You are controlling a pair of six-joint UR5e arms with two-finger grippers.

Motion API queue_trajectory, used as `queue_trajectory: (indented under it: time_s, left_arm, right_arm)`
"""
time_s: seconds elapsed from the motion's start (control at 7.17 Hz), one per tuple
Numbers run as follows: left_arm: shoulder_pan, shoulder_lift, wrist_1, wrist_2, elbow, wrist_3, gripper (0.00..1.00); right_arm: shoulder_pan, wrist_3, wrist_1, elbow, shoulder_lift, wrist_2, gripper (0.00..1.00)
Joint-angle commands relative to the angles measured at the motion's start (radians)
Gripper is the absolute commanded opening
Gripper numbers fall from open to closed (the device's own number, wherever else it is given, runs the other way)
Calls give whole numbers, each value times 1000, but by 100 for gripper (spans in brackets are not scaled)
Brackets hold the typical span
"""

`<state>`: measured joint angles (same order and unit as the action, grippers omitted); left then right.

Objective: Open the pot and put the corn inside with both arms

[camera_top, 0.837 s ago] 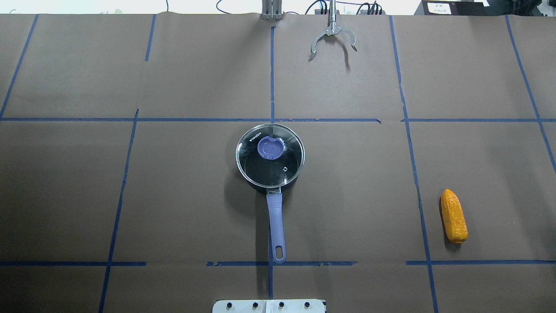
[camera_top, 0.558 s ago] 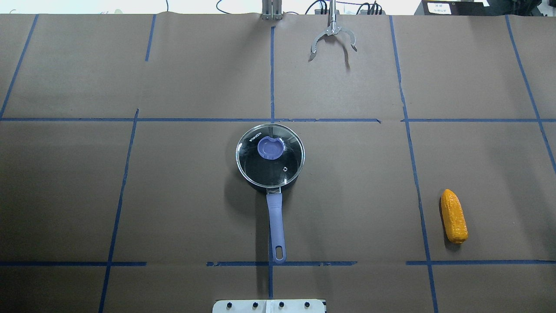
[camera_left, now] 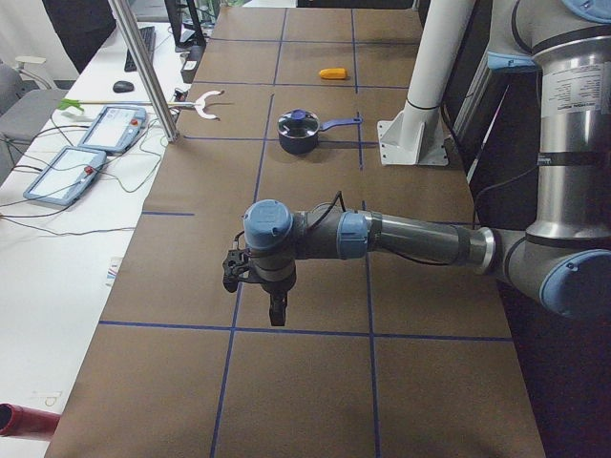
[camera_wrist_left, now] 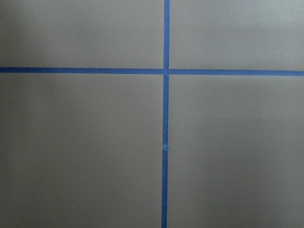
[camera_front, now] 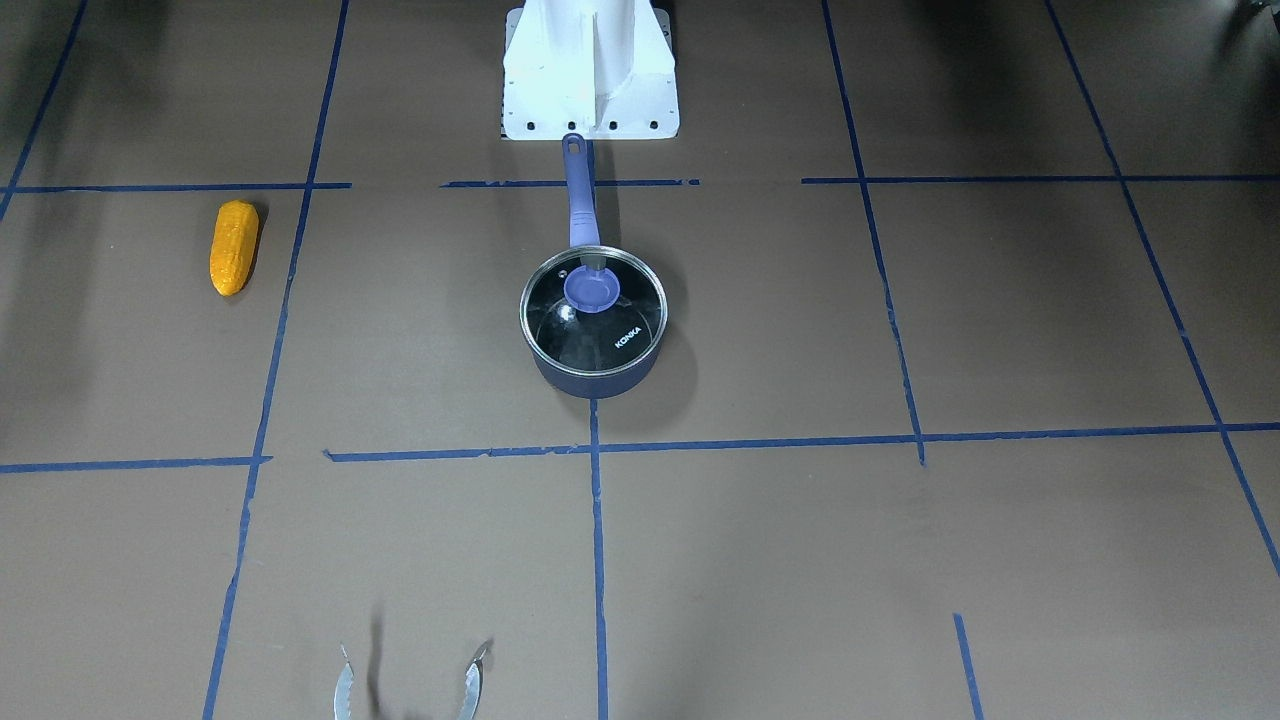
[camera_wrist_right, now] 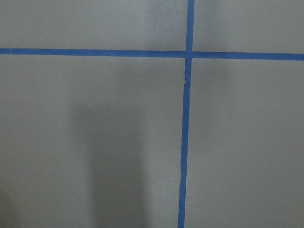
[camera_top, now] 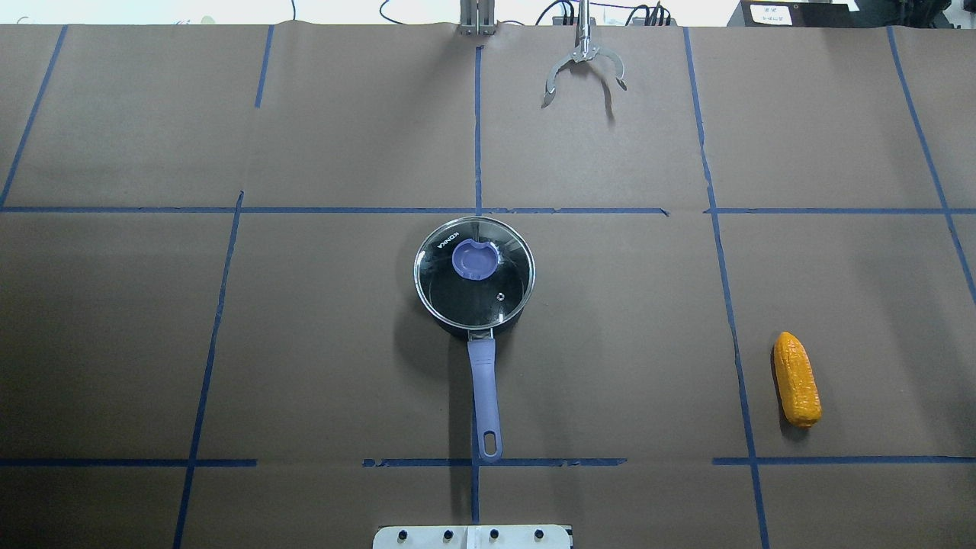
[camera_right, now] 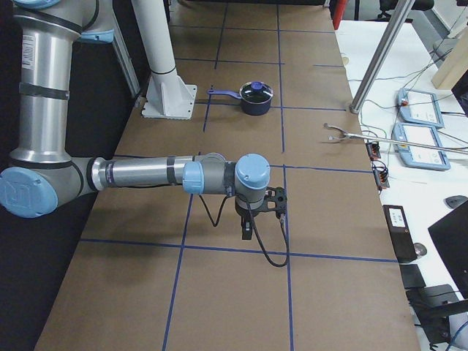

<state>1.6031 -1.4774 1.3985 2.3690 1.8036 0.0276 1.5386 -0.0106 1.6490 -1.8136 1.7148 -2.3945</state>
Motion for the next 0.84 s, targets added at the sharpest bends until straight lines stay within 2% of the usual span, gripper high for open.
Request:
queue_trajectory:
  time_s: [0.0, 0.14, 0.28, 0.42, 0.7]
  left_arm:
    - [0, 16, 7, 6, 11, 3, 100]
    - [0, 16, 7, 6, 10, 3, 100]
    - [-3, 13, 17, 9, 22, -5, 100]
    - [-30, 8, 20, 33, 58, -65, 100]
    - [-237, 2, 17, 55, 275, -297, 100]
  right_arm:
    - [0, 4, -6, -3, -3, 0, 100]
    - [0, 0, -23, 0, -1, -2, 100]
    - [0, 3, -28, -1, 0, -41, 100]
    - [0, 8, -32, 0, 0, -49, 100]
    - [-3, 5, -35, -6, -9, -48, 100]
